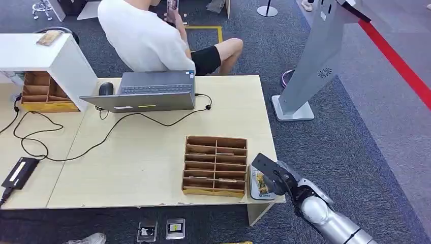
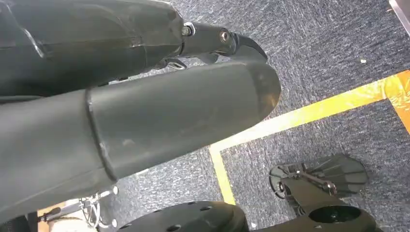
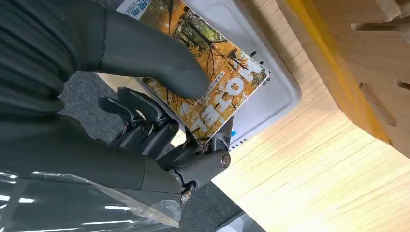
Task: Pass the card to the sensor for recognition and then transmit it.
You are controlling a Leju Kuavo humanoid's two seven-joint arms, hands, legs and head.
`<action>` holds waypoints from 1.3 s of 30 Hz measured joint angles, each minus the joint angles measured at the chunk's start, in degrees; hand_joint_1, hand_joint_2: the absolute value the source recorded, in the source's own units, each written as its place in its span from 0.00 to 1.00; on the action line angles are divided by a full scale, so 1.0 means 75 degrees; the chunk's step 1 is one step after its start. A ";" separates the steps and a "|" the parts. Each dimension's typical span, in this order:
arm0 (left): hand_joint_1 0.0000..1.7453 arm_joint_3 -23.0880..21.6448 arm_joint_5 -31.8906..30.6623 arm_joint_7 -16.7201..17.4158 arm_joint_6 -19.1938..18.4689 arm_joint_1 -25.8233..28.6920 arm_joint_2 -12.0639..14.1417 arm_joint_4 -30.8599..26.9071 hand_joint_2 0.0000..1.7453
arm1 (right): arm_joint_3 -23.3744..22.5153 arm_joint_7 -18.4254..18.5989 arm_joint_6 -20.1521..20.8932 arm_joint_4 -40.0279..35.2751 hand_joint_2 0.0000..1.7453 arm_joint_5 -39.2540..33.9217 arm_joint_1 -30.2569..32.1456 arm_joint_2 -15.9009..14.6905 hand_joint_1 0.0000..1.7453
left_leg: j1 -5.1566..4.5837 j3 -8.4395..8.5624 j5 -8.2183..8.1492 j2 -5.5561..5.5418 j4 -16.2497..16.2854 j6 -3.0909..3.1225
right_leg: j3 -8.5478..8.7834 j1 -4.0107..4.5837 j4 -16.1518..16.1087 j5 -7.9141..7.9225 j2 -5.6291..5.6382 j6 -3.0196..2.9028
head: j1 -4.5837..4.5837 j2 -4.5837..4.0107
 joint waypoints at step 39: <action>0.00 0.0000 -0.0088 0.0047 -0.0134 -0.0052 0.0000 0.0003 0.00 | -0.0070 0.0084 -0.0055 -0.0064 1.00 0.0055 0.0129 -0.0003 1.00 | 0.0000 0.0005 0.0000 0.0001 0.0000 0.0000 | 0.0004 0.0000 -0.0001 0.0000 0.0001 0.0000 | 0.0000 0.0000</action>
